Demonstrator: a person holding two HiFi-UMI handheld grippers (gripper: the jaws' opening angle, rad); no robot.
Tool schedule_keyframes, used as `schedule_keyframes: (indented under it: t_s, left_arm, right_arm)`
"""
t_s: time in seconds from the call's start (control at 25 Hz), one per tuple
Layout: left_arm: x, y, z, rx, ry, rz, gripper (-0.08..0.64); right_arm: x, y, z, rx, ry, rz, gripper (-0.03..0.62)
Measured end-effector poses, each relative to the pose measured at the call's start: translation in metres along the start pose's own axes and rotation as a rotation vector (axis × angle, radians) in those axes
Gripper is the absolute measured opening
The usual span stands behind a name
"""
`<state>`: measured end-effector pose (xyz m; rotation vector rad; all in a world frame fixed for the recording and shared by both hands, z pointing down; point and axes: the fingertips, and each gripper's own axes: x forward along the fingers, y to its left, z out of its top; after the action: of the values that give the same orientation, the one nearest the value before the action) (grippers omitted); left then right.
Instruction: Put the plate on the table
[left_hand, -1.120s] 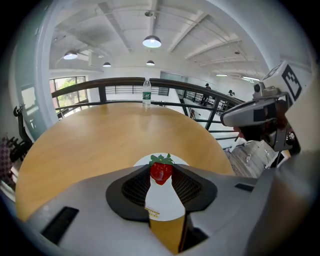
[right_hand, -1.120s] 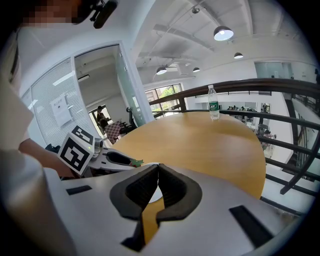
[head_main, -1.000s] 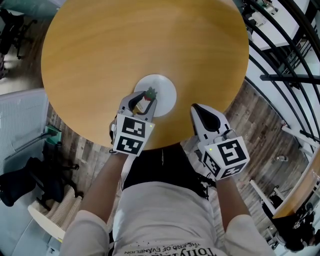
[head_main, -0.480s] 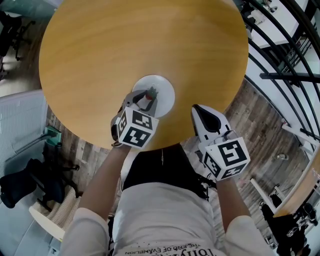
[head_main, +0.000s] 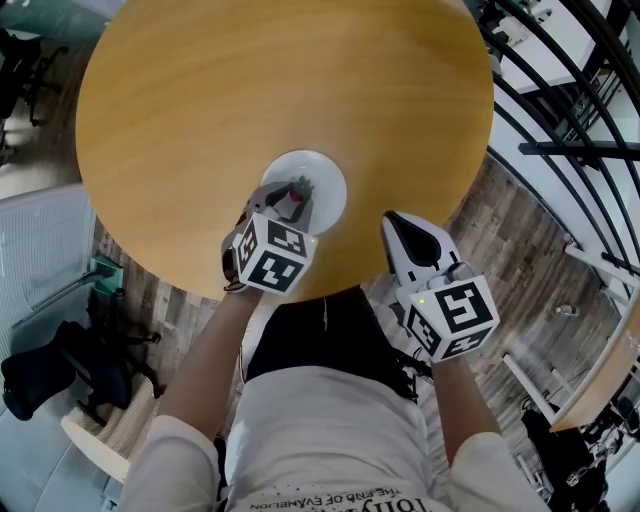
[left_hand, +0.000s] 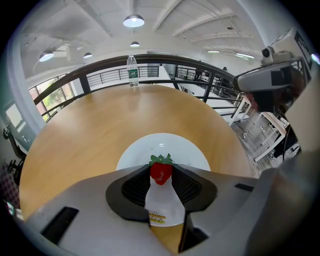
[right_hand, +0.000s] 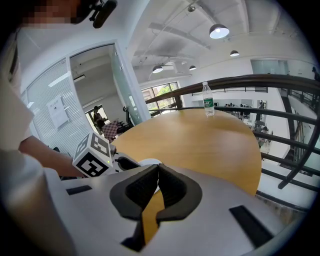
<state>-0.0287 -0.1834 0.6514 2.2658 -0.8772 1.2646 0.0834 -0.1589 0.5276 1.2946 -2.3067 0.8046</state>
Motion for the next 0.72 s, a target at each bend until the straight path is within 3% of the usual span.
schedule_keyframes:
  t_s: [0.56, 0.72]
  left_arm:
    - [0.0016, 0.0029, -0.0019, 0.007, 0.006, 0.018, 0.150]
    - [0.0012, 0.0000, -0.0034, 0.003, 0.006, 0.007, 0.181]
  right_arm:
    - [-0.0036, 0.0021, -0.0016, 0.000, -0.004, -0.012, 0.026]
    - [-0.0049, 0.0034, -0.0036, 0.003, -0.005, -0.012, 0.026]
